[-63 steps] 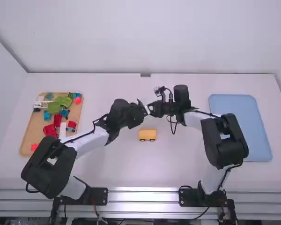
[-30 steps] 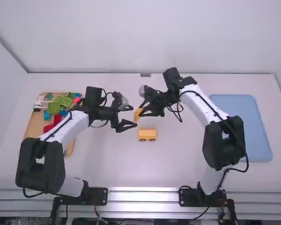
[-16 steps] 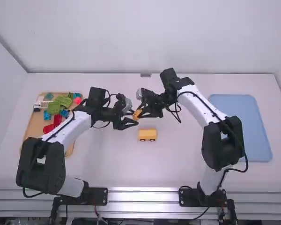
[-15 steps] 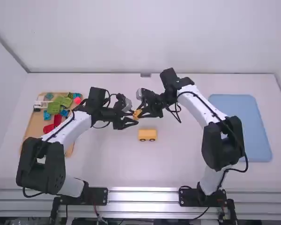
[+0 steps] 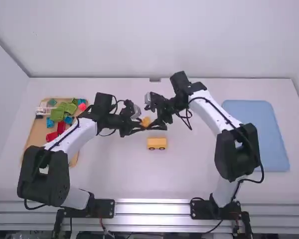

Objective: Assemble lego blocks to make yellow taxi

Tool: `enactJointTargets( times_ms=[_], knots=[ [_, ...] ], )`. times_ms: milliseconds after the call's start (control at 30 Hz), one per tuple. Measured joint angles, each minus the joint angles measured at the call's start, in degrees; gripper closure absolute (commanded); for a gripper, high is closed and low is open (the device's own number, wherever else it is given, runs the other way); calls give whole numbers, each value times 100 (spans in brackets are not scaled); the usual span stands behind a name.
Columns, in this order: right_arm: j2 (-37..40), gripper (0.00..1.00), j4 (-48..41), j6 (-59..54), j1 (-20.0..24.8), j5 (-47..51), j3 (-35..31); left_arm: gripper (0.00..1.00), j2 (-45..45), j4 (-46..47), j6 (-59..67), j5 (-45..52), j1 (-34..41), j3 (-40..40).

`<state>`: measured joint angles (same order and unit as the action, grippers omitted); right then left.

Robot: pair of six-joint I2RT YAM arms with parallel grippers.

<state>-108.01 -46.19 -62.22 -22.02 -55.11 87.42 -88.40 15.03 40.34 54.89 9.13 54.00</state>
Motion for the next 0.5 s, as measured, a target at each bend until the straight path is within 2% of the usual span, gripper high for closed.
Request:
enactJointTargets(
  times_ms=[200, 267, 333, 433, 500],
  knots=[
    [0, 2, 496, 782, 153, 109, 7, 72, 0, 695, 330, -669, 0, 0],
    [2, 2, 595, 1058, 282, 247, 7, 70, 0, 1163, 573, -1217, 2, 2],
    [11, 2, 739, 1292, 382, 426, 4, 72, 0, 1410, 678, -1674, 39, 0],
    [109, 2, 1338, 1862, 448, 977, -83, 80, -2, 1488, 761, -2291, 195, 0],
    [372, 2, 1971, 2494, 407, 1727, -361, 83, -2, 1530, 796, -2785, 382, 0]
  ],
)
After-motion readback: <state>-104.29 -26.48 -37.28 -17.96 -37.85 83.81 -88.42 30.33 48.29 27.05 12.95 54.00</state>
